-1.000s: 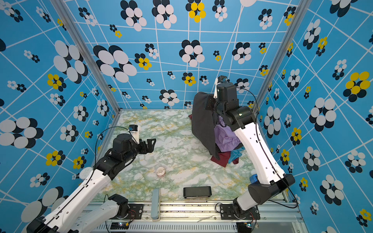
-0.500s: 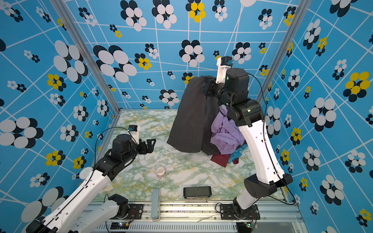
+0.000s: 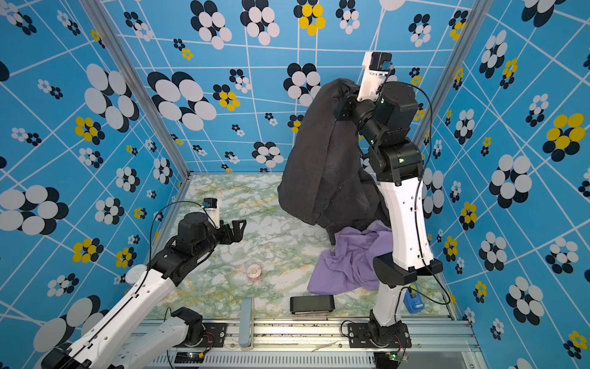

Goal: Pick out a specific cloth from the pile
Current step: 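Lift the grey trousers high above the pile with the right gripper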

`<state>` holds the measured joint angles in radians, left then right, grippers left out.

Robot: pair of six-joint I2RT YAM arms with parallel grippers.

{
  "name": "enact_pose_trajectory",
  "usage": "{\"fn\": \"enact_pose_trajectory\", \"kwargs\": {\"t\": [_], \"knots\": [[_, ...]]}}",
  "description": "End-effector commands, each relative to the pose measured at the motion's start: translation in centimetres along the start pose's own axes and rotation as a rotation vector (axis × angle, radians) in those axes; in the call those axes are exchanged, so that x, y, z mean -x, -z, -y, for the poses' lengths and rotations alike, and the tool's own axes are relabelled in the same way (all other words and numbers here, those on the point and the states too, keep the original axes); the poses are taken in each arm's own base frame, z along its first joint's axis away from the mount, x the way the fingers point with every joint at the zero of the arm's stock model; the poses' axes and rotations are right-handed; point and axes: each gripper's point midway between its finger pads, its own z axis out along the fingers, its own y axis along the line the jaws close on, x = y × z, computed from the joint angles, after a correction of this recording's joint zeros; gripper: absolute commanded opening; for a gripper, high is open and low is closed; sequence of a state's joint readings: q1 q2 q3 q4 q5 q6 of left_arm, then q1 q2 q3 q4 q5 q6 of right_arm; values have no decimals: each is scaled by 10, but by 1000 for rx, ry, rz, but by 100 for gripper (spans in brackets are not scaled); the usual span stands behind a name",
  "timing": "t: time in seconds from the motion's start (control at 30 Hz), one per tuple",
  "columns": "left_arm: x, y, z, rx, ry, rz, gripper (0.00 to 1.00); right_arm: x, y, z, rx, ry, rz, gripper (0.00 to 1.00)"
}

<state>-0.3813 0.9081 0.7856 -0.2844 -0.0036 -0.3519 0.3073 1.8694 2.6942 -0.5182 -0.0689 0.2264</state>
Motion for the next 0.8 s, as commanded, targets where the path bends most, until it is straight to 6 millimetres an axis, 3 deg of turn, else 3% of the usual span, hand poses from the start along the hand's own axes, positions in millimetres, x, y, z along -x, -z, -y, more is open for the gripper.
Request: {"fn": "enact_pose_trajectory", "kwargs": {"t": [0.0, 0.17, 0.3, 0.43, 0.53, 0.67, 0.77], "knots": [[3, 1, -1, 13, -5, 18, 97, 41, 9, -13, 78, -15, 138, 0], [0, -1, -2, 14, -4, 12, 97, 3, 9, -1, 19, -12, -19, 0], [-2, -4, -1, 6, 0, 7, 97, -64, 15, 28, -114, 4, -259, 0], [-3, -9, 1, -4, 5, -5, 97, -147, 38, 64, -267, 46, -526, 0], [-4, -11, 2, -8, 9, -12, 96, -194, 63, 98, -426, 100, -632, 0], [-4, -13, 5, -18, 10, -16, 96, -240, 94, 136, -562, 94, -723, 0], [-4, -14, 5, -19, 12, -19, 96, -269, 107, 163, -622, 50, -778, 0]]}}
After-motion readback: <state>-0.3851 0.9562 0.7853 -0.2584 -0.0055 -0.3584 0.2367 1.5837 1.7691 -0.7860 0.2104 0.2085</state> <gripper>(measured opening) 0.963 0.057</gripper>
